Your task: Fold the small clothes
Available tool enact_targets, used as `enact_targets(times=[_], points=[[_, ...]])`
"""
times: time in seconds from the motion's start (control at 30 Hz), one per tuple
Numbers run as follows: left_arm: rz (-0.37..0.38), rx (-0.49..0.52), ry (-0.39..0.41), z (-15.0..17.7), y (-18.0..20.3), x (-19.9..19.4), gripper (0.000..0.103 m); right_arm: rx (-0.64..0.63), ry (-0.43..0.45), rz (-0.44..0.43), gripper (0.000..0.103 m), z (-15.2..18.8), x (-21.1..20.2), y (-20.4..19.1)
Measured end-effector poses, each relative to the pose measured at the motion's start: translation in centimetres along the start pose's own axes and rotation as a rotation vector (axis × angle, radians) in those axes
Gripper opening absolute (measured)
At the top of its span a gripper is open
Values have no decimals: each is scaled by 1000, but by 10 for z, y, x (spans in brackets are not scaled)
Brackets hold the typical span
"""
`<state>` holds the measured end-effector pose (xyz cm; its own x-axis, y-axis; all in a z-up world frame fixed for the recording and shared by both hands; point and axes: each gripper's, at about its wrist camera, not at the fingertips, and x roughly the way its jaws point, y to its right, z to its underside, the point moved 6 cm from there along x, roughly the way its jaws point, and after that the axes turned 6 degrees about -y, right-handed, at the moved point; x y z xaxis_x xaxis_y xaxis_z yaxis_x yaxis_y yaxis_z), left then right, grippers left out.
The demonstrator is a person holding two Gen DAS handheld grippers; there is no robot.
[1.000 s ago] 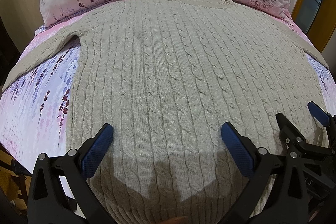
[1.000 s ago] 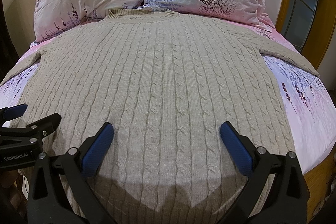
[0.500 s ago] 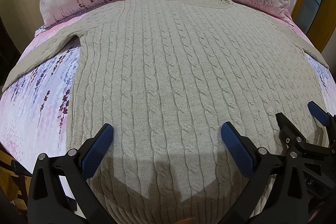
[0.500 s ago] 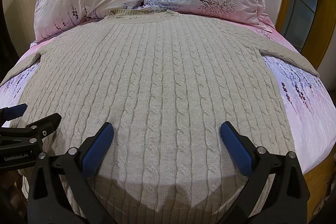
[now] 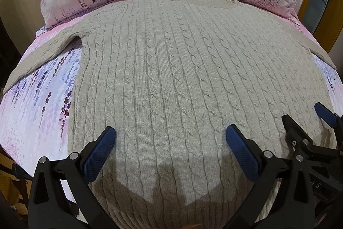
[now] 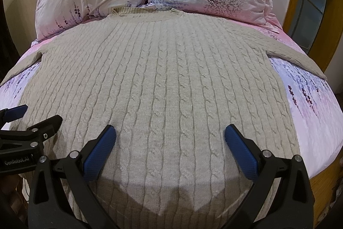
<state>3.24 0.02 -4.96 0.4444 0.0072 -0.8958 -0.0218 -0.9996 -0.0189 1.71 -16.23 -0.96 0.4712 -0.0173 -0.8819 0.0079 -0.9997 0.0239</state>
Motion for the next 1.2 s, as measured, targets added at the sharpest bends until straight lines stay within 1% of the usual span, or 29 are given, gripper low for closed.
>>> enact_targets(times=[0.17,0.33,0.5,0.63,0.73,0.83,0.93,0.97,1.0,1.03,1.07,1.1,1.13,1.17,1.2], points=[[1,4,-27,-4,1,3,102,-18,-24,-12,101,-3,3,1],[0,3,-33,-5,1,3,102,-33,-49,-27,101,-4,4,1],[-1,6,-32,-3,1,3,102,-58,-40,-47,101,-4,5,1],[1,17,-40,-5,2,3,102,-104,-17,-86,101,-4,5,2],[12,29,-32,-7,2,3,102,-100,-19,-115,101,-11,5,7],[49,28,-6,-14,1,2,102,2,17,-141,98,-30,0,37],[93,17,45,-29,-2,-2,102,193,81,-145,90,-61,-4,96],[101,18,72,-36,-1,-4,102,254,92,-144,84,-68,-2,115],[106,21,92,-40,-1,-5,102,353,96,-146,77,-78,4,145],[114,24,114,-44,1,-6,102,425,87,-148,73,-81,11,167],[124,26,132,-49,2,-7,102,525,70,-158,64,-84,21,195],[132,26,141,-53,3,-7,102,596,55,-167,56,-85,30,215],[142,28,149,-56,4,-6,102,682,34,-176,52,-83,40,237],[153,32,158,-59,6,-6,102,755,21,-184,45,-81,49,256],[162,37,169,-61,7,-5,102,829,10,-189,42,-78,58,275]])
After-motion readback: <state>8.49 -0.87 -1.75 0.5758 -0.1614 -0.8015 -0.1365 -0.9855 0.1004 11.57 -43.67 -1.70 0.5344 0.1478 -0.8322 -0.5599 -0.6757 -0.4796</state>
